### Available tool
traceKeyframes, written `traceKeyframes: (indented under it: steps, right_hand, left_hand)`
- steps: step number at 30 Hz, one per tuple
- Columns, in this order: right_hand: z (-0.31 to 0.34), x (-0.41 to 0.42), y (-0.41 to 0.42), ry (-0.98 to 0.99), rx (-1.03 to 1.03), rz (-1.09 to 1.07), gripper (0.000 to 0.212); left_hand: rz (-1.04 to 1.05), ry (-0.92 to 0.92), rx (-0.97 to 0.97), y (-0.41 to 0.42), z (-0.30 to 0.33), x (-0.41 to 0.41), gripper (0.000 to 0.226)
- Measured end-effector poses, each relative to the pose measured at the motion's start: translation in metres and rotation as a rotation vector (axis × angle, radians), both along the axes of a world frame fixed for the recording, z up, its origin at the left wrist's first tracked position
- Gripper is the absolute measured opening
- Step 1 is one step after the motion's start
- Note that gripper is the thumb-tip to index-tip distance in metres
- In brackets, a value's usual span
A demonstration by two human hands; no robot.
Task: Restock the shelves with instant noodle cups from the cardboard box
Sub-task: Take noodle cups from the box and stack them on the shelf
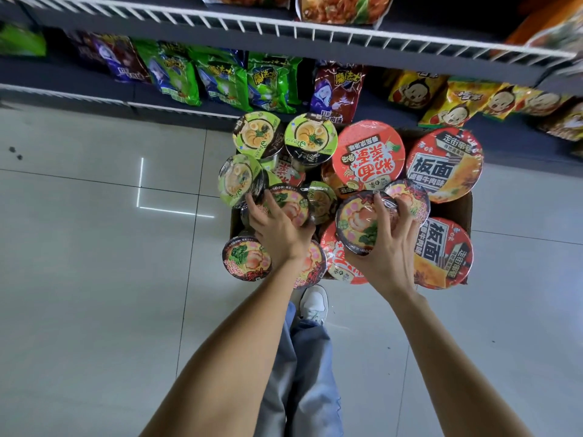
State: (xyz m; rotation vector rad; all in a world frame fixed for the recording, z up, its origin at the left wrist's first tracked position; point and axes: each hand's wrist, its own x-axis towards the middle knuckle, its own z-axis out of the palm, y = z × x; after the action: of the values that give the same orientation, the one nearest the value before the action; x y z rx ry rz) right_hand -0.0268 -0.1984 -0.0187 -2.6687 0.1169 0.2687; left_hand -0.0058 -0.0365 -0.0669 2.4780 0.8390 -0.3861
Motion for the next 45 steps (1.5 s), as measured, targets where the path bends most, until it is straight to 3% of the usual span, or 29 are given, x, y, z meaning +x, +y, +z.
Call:
traceKeyframes:
  steps: [6,11,15,21,24,27,30,33,38,45]
  right_hand:
    - [0.031,0.003,-0.001,-0.059,0.190,-0.186,0.083]
    - [0.143,0.015,-0.014,-0.048,0.532,-0.355,0.075]
    - [0.258,0.034,0.003,-0.054,0.679,-0.186,0.068]
    - [0.411,0.042,0.077,-0.136,0.673,0.128,0.066]
    - [0.463,0.043,0.114,-0.167,0.728,0.213,0.073]
    - [0.503,0.046,0.154,-0.196,0.859,0.270,0.098]
    - [0.533,0.050,0.191,-0.132,1.067,0.272,0.115]
    - [0.550,0.054,0.235,-0.070,1.135,0.301,0.126]
    - [0.610,0.071,0.344,-0.226,1.251,0.270,0.102]
    - [0.744,0.120,0.440,-0.476,1.490,0.256,0.075]
  left_hand:
    - [-0.016,-0.256,-0.174,0.008,0.049,-0.015,0.110]
    - [-0.254,-0.216,-0.198,0.042,0.132,-0.016,0.096]
    - [-0.428,-0.201,-0.241,0.074,0.227,-0.011,0.101]
    - [-0.557,-0.261,-0.222,0.118,0.384,-0.019,0.120]
    - [-0.498,-0.328,-0.236,0.145,0.447,-0.023,0.119]
    - [-0.392,-0.468,-0.271,0.185,0.503,-0.027,0.119]
    - [-0.355,-0.623,-0.284,0.234,0.544,-0.032,0.119]
    - [-0.337,-0.671,-0.335,0.281,0.577,-0.034,0.119]
    - [-0.362,-0.781,-0.475,0.382,0.652,-0.014,0.119]
    - [-0.577,-0.883,-0.327,0.483,0.811,0.055,0.102]
